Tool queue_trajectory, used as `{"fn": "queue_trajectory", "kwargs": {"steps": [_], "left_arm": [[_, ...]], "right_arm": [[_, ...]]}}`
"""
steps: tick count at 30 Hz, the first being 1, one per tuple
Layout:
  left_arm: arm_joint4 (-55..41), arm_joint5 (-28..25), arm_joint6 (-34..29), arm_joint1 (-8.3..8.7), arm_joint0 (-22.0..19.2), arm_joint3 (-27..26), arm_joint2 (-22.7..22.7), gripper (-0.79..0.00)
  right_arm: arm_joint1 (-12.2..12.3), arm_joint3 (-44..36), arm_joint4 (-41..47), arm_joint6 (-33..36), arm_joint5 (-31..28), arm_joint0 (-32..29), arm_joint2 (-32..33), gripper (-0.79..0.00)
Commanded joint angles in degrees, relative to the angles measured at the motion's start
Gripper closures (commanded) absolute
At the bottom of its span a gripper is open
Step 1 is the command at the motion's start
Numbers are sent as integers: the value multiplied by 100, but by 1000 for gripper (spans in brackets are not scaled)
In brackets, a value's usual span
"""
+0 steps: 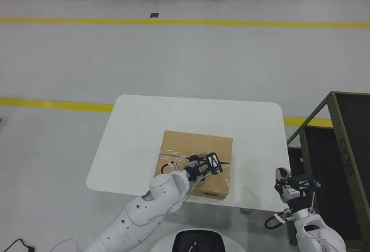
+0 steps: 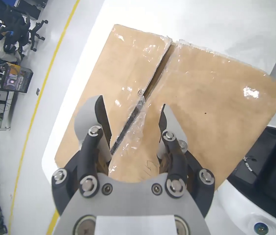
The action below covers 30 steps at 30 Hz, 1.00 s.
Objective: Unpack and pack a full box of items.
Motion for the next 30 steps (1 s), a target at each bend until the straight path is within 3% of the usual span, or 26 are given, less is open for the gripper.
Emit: {"fn": "queue_trajectory", "kwargs": {"steps": [1,10,25,27,30], "left_arm": [[24,-64,-5,-16,3,27,11,-468],[-79,-125,-137,-98,-7,154,16,-366],[277,-113,-199,-220,-144,390,79,-348],[294,-115,-204,-236,-158,417,76,-305],[333,-127,-217,-255,-168,446,68,-135]], "right_arm": [[0,6,3,1,-9,3,4,0],[-6,33,19,-19,-23,23,-1,0],[-18,60,59,-19,-18,56,-11,0],[-19,63,63,-16,-19,65,-14,0],[-21,71,70,-14,-20,78,-17,0]]}}
